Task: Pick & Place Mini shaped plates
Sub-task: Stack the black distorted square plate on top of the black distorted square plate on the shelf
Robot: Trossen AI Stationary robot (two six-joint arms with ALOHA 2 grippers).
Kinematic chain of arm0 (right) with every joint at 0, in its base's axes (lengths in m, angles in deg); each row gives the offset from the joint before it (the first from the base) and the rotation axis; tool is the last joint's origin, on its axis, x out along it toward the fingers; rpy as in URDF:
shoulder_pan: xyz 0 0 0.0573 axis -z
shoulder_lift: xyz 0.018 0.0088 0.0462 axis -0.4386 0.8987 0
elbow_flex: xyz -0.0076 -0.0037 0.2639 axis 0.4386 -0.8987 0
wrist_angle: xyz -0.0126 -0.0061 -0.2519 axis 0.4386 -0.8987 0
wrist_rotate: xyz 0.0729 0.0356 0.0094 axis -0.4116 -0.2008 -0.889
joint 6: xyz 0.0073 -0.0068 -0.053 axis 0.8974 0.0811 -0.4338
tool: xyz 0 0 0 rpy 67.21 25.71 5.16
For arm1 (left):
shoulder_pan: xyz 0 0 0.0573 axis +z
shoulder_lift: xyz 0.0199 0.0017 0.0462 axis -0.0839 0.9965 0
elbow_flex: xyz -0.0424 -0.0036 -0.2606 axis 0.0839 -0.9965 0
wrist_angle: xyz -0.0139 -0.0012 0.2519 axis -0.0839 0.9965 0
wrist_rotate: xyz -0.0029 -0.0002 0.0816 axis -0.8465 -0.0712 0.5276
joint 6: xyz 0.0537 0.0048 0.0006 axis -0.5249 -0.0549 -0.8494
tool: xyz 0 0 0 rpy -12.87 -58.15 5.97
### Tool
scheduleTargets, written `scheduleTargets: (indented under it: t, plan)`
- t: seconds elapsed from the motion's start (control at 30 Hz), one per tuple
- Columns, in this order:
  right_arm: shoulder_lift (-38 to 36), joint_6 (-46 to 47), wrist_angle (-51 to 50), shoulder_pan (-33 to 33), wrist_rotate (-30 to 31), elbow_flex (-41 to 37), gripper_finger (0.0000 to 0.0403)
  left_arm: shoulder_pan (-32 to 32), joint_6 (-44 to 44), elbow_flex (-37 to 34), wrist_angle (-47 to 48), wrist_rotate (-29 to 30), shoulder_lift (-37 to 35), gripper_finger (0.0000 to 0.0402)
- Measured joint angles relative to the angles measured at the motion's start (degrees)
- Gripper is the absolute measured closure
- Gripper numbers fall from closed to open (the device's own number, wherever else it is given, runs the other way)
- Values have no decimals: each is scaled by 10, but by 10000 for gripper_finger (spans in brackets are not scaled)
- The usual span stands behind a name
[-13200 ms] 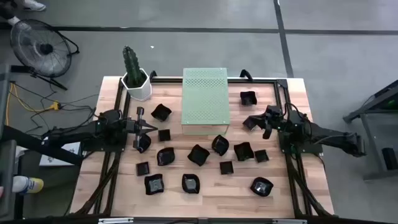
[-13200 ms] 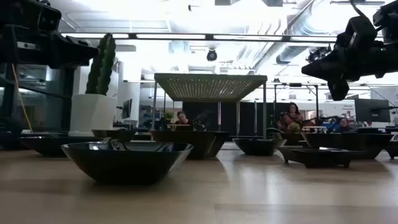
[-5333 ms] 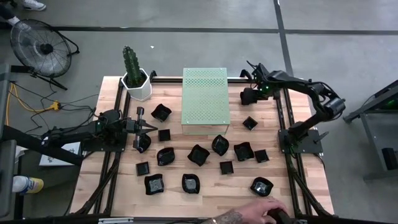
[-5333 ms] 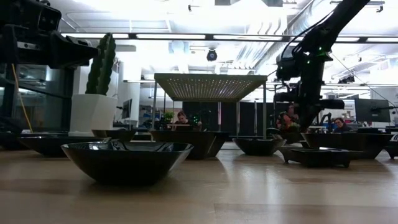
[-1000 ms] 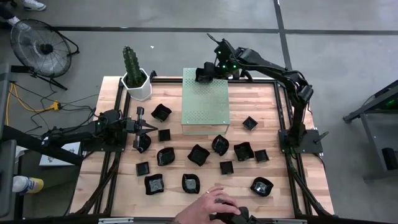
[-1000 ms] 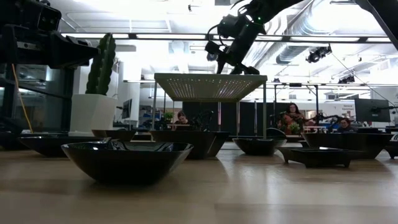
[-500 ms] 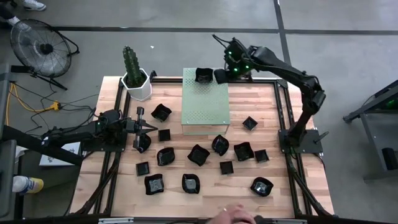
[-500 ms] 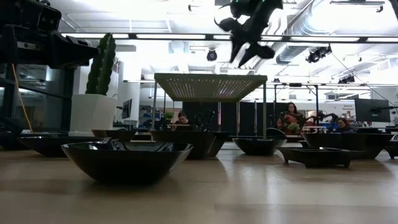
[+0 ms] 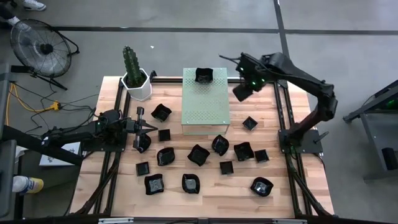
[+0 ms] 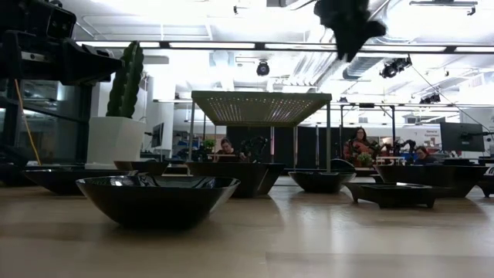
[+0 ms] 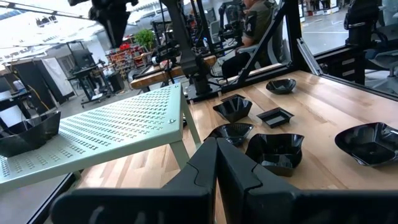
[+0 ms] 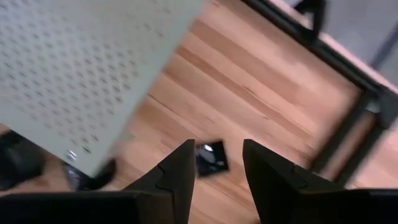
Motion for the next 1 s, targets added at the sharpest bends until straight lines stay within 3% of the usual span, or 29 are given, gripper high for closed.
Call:
scheduleTargets:
  t: [0.17, 0.4, 0.67, 1.0]
  plan:
    - [-52, 40, 3, -63, 43, -40, 274, 0, 0, 0, 0, 0, 0, 399]
    - [-170, 144, 49, -157, 41, -229, 273, 0, 0, 0, 0, 0, 0, 399]
    - [-298, 296, 168, -262, -17, -455, 272, 0, 0, 0, 0, 0, 0, 399]
    - [-329, 396, 291, -325, -71, -598, 273, 0, 0, 0, 0, 0, 0, 399]
